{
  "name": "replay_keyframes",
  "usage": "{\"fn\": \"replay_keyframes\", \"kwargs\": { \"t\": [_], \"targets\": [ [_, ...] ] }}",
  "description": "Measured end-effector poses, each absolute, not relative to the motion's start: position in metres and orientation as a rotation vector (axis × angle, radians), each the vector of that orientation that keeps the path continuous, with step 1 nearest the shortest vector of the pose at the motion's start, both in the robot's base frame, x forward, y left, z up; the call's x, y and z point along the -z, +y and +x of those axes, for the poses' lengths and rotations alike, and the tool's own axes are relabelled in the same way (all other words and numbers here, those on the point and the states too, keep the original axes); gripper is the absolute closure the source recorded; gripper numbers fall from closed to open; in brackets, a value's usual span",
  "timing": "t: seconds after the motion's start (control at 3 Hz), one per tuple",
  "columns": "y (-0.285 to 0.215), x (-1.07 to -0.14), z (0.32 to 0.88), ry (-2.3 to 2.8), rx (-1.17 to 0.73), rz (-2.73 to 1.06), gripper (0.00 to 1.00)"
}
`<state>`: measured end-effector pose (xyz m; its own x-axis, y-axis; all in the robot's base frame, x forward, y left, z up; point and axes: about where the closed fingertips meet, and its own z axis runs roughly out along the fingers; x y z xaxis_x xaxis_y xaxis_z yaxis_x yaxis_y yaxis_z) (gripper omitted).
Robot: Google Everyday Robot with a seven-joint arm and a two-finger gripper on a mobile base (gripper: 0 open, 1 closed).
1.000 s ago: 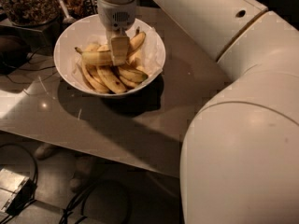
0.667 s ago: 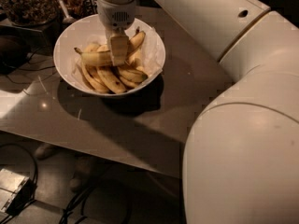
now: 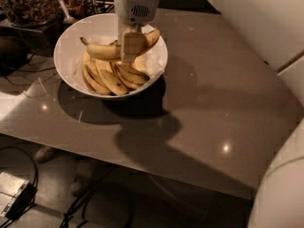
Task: Pick banana from white bowl
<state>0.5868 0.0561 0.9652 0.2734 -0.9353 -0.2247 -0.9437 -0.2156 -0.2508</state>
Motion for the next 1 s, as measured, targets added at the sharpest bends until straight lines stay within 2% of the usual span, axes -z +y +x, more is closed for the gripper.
{"fn": "replay_keyframes", "kwargs": {
  "t": [1.0],
  "targets": [
    [0.015,-0.987,0.479,1.861,-0.23,-2.042,1.0]
  ]
}}
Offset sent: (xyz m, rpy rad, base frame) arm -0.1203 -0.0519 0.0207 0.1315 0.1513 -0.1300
